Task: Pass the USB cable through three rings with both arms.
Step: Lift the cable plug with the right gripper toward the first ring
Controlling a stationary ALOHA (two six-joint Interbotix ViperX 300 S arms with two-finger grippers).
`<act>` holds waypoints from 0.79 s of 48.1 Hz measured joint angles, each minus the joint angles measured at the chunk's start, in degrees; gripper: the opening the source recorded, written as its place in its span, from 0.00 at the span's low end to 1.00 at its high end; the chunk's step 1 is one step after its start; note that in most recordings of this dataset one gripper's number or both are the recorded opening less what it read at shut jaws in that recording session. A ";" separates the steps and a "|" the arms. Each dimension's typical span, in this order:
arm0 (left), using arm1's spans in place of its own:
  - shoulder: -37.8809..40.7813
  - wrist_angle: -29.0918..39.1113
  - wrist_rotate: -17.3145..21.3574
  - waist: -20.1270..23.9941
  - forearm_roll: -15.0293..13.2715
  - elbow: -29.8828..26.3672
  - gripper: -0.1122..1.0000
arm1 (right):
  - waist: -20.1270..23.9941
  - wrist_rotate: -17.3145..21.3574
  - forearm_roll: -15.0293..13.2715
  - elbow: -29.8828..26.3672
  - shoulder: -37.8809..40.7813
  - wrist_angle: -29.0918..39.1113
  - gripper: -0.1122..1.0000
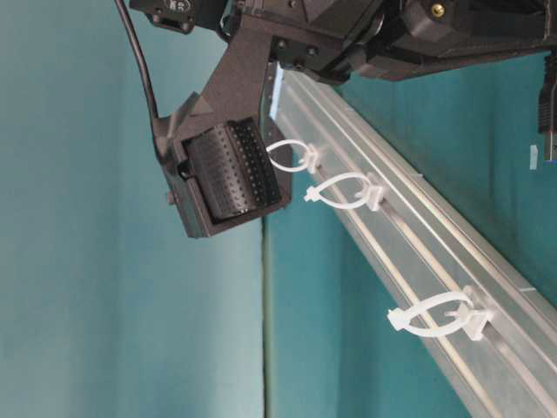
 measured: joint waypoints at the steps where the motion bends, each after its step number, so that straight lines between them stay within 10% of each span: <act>1: -0.09 0.09 -0.18 0.00 0.00 0.00 0.09 | 0.00 -0.09 0.00 0.00 0.00 0.09 0.17; 38: -1.67 3.25 -3.52 0.00 0.09 0.00 0.09 | -12.39 -12.13 -0.35 -2.11 -22.76 17.84 0.17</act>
